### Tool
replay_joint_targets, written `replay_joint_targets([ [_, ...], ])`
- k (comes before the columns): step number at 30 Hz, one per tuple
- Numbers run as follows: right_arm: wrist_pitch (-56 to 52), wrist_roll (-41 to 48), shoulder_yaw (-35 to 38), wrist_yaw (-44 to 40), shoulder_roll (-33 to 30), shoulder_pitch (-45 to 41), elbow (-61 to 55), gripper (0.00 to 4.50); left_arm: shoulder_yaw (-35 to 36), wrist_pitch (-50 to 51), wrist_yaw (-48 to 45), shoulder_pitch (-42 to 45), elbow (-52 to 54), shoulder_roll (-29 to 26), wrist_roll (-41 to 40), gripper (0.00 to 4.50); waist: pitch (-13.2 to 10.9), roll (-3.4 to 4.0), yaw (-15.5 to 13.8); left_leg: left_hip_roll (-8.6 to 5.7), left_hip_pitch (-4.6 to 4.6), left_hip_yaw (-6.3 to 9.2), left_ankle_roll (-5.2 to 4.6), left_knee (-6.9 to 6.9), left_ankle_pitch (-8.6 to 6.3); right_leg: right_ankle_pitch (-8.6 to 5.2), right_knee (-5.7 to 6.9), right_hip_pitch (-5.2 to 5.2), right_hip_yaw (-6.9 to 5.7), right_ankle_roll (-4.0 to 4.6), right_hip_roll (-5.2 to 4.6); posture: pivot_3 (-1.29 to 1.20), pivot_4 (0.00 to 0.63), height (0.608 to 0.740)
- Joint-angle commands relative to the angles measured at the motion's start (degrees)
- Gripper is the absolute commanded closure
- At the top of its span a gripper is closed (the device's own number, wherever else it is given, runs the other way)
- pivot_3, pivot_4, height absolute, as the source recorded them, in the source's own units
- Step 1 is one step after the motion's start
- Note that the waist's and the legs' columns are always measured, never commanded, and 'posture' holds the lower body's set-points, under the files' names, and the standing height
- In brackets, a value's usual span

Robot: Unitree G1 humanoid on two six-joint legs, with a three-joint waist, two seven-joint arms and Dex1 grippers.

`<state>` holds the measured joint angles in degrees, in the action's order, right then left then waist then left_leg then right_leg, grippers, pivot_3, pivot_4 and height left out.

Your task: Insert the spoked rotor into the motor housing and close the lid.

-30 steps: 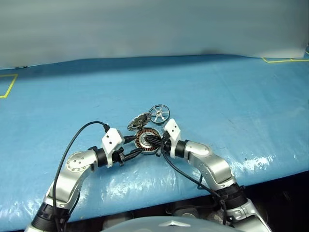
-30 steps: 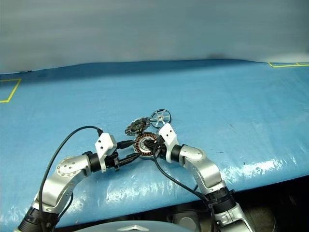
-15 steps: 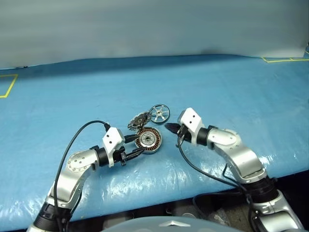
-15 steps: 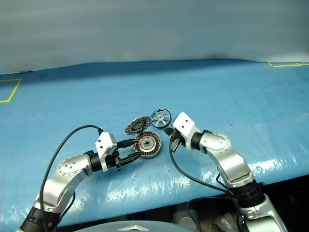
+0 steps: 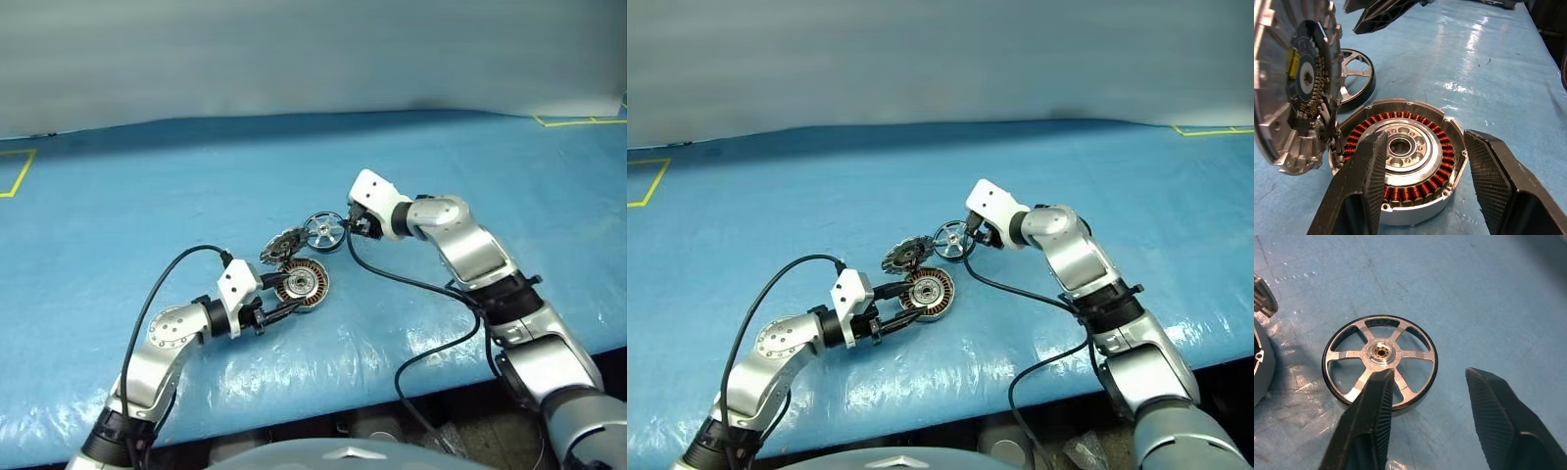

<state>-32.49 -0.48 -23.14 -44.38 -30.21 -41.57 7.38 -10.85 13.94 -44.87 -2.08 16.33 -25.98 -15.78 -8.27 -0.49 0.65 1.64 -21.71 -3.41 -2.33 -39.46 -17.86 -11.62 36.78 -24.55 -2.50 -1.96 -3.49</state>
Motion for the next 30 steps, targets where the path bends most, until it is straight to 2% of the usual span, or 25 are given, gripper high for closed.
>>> replay_joint_targets([
  [1, 5.23, -2.88, -2.38, -3.71, 0.75, -4.89, 4.81, 0.96, 0.41, -1.32, 0.88, -0.91, 1.10, 0.23, 0.36, 1.85, -0.03, 0.05, 0.05, 0.00, 0.00, -0.01, 0.00, 0.00, 0.00, 0.00, 0.00, -0.01, 0.01, -0.01, -0.01, 0.00, 0.150, 0.740],
  [2, 7.15, -3.99, -3.48, -4.82, 0.96, -6.18, 6.80, 0.65, 0.47, -1.45, 0.94, -1.15, 1.22, 0.15, 0.40, 1.85, -0.04, 0.05, 0.06, 0.01, -0.01, -0.02, -0.01, 0.00, 0.00, 0.01, -0.01, -0.01, 0.01, -0.01, -0.01, 0.00, 0.150, 0.740],
  [13, 19.51, -11.95, -9.13, -12.54, 4.56, -13.38, 21.31, 0.65, 0.38, -1.92, 3.10, -3.19, 2.20, 0.43, 1.06, 1.85, -0.08, 0.12, 0.05, 0.08, -0.01, -0.02, 0.03, -0.02, 0.02, 0.02, 0.01, 0.00, -0.01, -0.02, -0.04, 0.00, 0.150, 0.740],
  [18, 21.63, -13.09, -8.87, -15.17, 5.17, -13.35, 22.22, 0.65, 0.33, -1.67, 3.61, -4.19, 2.89, 0.45, 0.90, 1.85, -0.10, 0.16, 0.07, 0.14, -0.01, -0.04, 0.09, -0.02, 0.05, 0.03, 0.01, 0.00, 0.00, -0.04, -0.08, 0.00, 0.150, 0.740],
  [26, 21.73, -15.08, -8.04, -14.62, 6.19, -13.23, 24.51, 0.65, -0.10, -1.57, 3.99, -3.99, 2.63, 0.53, 1.29, 1.85, -0.10, 0.16, 0.08, 0.18, 0.00, -0.03, 0.13, -0.03, 0.07, 0.03, 0.03, 0.00, -0.01, -0.03, -0.07, 0.00, 0.150, 0.740],
  [30, 21.43, -15.90, -8.44, -15.63, 5.63, -12.02, 24.12, 1.56, -0.55, -1.70, 3.88, -3.55, 2.37, 0.52, 1.67, 1.85, -0.11, 0.18, 0.06, 0.17, 0.00, -0.03, 0.13, -0.04, 0.08, 0.03, 0.04, 0.01, -0.01, -0.03, -0.07, 0.00, 0.150, 0.740],
])
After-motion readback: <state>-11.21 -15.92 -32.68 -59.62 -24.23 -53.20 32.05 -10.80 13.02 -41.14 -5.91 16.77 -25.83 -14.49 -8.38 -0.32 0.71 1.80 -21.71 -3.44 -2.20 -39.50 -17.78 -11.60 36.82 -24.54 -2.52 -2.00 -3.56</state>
